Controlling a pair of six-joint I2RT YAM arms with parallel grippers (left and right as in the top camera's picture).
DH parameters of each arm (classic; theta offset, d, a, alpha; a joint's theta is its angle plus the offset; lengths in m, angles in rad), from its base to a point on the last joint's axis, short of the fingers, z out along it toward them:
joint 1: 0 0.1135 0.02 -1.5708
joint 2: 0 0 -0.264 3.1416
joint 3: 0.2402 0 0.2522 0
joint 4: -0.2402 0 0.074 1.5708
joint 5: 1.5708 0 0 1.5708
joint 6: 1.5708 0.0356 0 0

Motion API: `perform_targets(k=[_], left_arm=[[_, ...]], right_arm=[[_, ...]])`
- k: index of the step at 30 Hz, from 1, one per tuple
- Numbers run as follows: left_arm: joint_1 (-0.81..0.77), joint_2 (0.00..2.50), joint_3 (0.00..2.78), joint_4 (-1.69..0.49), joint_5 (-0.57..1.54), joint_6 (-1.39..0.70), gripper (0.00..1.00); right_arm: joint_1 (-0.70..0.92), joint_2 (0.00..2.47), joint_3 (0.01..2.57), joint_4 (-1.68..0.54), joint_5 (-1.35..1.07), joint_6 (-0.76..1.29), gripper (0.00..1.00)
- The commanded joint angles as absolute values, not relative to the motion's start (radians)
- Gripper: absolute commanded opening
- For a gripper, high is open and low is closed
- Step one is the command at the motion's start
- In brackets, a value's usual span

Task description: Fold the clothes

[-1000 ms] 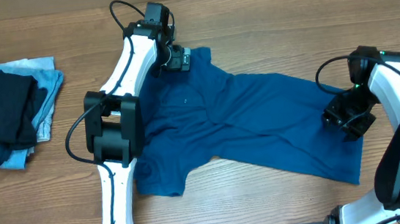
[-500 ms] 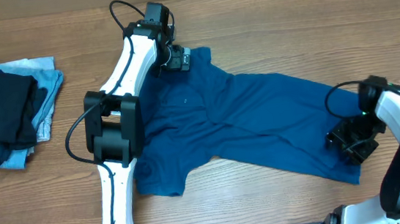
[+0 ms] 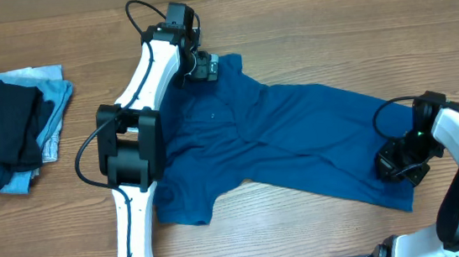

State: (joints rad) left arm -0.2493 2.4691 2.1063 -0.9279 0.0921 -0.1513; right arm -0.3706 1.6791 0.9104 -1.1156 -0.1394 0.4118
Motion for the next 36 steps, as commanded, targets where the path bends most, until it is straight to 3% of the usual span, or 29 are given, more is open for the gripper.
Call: perform_targets(k=[1, 7, 9, 11, 15, 19, 22, 23, 25, 33, 36], left_arm=[[-0.251, 2.513, 2.108, -0.921, 0.078, -0.154, 1.00], [-0.251, 2.508, 2.109, -0.918, 0.098, -0.154, 0.98], [-0.247, 2.470, 2.130, -0.918, 0.231, -0.147, 0.95], [-0.247, 2.421, 2.158, -0.894, 0.266, -0.134, 1.00], [-0.252, 2.378, 2.221, -0.849, 0.260, -0.123, 1.00], [-0.274, 2.388, 2.223, -0.840, 0.257, 0.061, 1.00], [-0.285, 2.388, 2.230, -0.811, 0.255, 0.124, 0.86], [-0.290, 2.388, 2.230, -0.810, 0.255, 0.176, 0.87], [-0.307, 2.389, 2.230, -0.812, 0.252, 0.279, 1.00], [-0.389, 2.415, 2.230, -0.822, 0.152, 0.341, 0.99], [-0.439, 2.466, 2.228, -0.832, 0.075, 0.340, 0.93]], right_arm=[[-0.371, 1.608, 1.056, -1.163, -0.159, 0.384, 0.04], [-0.371, 1.596, 1.197, -1.084, -0.214, 0.384, 0.04], [-0.371, 1.596, 1.197, -1.039, -0.232, 0.385, 0.04], [-0.367, 1.596, 1.197, -1.005, -0.246, 0.385, 0.04], [-0.365, 1.596, 1.197, -0.969, -0.246, 0.385, 0.04], [-0.365, 1.596, 1.197, -0.955, -0.245, 0.385, 0.04], [-0.365, 1.596, 1.197, -0.951, -0.245, 0.385, 0.04], [-0.365, 1.596, 1.197, -0.950, -0.245, 0.385, 0.04], [-0.365, 1.596, 1.197, -0.951, -0.245, 0.385, 0.04], [-0.365, 1.596, 1.197, -0.951, -0.245, 0.385, 0.04], [-0.365, 1.596, 1.197, -0.951, -0.245, 0.385, 0.04]])
